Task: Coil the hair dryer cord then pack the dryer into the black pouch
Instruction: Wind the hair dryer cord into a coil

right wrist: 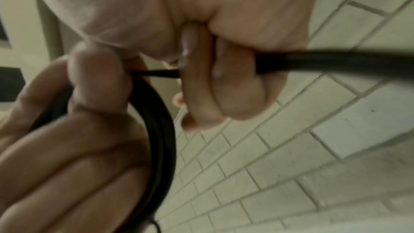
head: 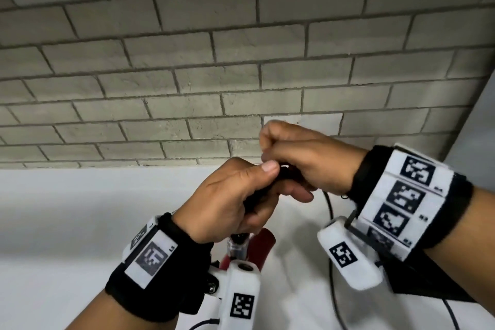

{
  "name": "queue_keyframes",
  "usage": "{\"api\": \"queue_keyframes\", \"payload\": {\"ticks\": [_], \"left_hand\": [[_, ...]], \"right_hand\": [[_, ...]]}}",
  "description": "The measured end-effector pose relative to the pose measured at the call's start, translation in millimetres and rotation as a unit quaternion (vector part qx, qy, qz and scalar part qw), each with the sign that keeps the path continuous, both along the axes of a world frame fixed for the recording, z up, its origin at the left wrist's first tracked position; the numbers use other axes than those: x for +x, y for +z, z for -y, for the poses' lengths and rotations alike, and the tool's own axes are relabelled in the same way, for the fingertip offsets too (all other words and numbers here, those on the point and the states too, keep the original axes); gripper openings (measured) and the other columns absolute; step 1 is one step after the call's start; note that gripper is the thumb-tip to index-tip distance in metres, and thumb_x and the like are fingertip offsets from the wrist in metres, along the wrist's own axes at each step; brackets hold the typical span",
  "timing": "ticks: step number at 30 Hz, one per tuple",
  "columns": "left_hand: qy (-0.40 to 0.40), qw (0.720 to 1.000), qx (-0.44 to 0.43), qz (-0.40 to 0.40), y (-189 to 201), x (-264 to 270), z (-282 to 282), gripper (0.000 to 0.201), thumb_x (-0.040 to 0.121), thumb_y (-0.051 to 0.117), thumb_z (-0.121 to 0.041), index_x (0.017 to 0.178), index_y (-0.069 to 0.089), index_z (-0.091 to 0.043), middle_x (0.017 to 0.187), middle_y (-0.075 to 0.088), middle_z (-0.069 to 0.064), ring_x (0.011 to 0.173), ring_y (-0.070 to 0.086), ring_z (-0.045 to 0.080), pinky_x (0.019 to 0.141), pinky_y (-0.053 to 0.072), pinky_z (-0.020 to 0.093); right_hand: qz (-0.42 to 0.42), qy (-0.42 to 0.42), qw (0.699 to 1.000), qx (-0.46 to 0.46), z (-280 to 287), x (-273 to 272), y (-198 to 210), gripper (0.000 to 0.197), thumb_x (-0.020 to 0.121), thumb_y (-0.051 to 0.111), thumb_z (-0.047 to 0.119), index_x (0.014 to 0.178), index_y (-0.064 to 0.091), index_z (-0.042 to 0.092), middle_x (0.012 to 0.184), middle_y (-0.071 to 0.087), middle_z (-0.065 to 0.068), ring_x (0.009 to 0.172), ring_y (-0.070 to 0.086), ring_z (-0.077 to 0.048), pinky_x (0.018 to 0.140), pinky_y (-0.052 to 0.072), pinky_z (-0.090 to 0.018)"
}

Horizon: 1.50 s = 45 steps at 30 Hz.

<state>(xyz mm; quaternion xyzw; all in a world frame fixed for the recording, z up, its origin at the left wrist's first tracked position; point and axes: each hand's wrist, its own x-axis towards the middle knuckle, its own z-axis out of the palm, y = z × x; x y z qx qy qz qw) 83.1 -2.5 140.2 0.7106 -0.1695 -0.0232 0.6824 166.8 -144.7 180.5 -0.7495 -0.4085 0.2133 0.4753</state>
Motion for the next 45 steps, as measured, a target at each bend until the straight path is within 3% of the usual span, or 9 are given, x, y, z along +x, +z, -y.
{"api": "queue_keyframes", "payload": {"ticks": [2,9,14,21,24,27,30,37,45], "left_hand": [[-0.016,0.999,-0.049,0.001,-1.9,2.3,-0.7,0.054,0.092,0.042,-0.037,0.095,0.071,0.009,0.036,0.032,-0.004,0.035,0.021,0.015,0.041,0.023,0.033],[-0.131,0.977,-0.165,-0.020,3.3,3.6,3.5,0.064,0.093,0.046,-0.045,0.091,0.064,0.016,0.033,0.032,-0.003,0.027,0.033,0.011,0.045,0.036,0.033],[-0.164,0.966,-0.195,-0.034,6.2,0.9,15.1,0.057,0.095,0.041,-0.047,0.076,0.066,0.001,0.039,0.053,-0.008,0.035,0.055,0.009,0.056,0.043,0.034],[-0.168,0.956,-0.234,-0.044,14.6,6.5,24.0,0.061,0.096,0.035,-0.044,0.072,0.065,0.003,0.031,0.025,-0.002,0.025,0.018,0.017,0.050,0.039,0.031],[-0.201,0.947,-0.246,-0.058,7.7,7.2,18.5,0.059,0.096,0.040,-0.042,0.093,0.069,0.009,0.033,0.025,-0.003,0.026,0.016,0.015,0.047,0.029,0.033],[-0.217,0.939,-0.260,-0.061,4.0,3.4,7.1,0.064,0.098,0.039,-0.042,0.119,0.057,0.016,0.036,0.027,-0.003,0.029,0.020,0.013,0.048,0.029,0.033],[-0.177,0.936,-0.304,-0.030,8.8,3.0,-2.1,0.074,0.098,0.039,-0.041,0.120,0.041,0.030,0.037,0.039,-0.001,0.030,0.024,0.014,0.048,0.035,0.030],[0.087,0.952,-0.291,0.047,24.9,17.3,-5.7,0.057,0.100,0.029,-0.042,0.129,0.054,0.000,0.048,0.049,-0.003,0.028,0.033,0.007,0.049,0.039,0.026],[0.332,0.931,-0.059,0.139,20.2,27.7,6.8,0.041,0.103,0.035,-0.041,0.123,0.062,-0.018,0.057,0.062,0.002,0.047,0.052,0.015,0.061,0.044,0.031]], "right_hand": [[-0.060,0.006,0.997,0.046,-0.9,-5.5,-5.4,0.024,0.097,0.045,0.019,0.093,0.058,0.000,0.038,0.042,0.012,0.032,0.033,-0.004,0.040,0.026,-0.019],[-0.125,-0.005,0.984,0.126,-1.2,-16.6,-8.9,0.067,0.086,0.045,0.063,0.038,0.053,0.016,0.032,0.043,0.000,0.046,0.044,-0.027,0.066,0.039,-0.044],[-0.190,-0.010,0.975,0.116,-0.2,-25.2,-2.6,0.075,0.087,0.051,0.057,0.032,0.053,0.005,0.050,0.055,-0.037,0.036,0.053,-0.031,0.047,0.051,-0.035],[-0.152,-0.112,0.967,0.173,-3.0,-19.3,2.4,0.054,0.090,0.058,0.041,0.056,0.059,-0.001,0.034,0.047,-0.014,0.030,0.051,-0.025,0.034,0.048,-0.026],[-0.131,-0.106,0.971,0.171,-3.7,-16.1,-6.7,0.055,0.091,0.058,0.041,0.044,0.058,0.012,0.036,0.048,-0.009,0.039,0.048,-0.024,0.048,0.044,-0.030],[-0.144,-0.059,0.976,0.154,1.3,-10.3,-14.5,0.035,0.089,0.057,0.046,0.070,0.063,0.017,0.047,0.046,0.002,0.044,0.032,-0.020,0.046,0.027,-0.028],[-0.048,-0.068,0.989,0.125,10.1,-5.8,-28.2,0.029,0.098,0.051,0.027,0.073,0.065,0.029,0.056,0.049,0.007,0.047,0.035,-0.010,0.042,0.026,-0.022],[0.210,-0.040,0.971,-0.107,17.9,-18.8,-51.3,0.023,0.099,0.041,0.038,0.114,0.056,0.031,0.065,0.064,0.007,0.061,0.059,-0.009,0.066,0.050,-0.031],[0.229,-0.037,0.971,-0.054,25.1,-36.5,-20.2,0.033,0.095,0.051,0.037,0.066,0.056,0.021,0.049,0.050,0.011,0.048,0.047,-0.007,0.051,0.042,-0.023]]}}
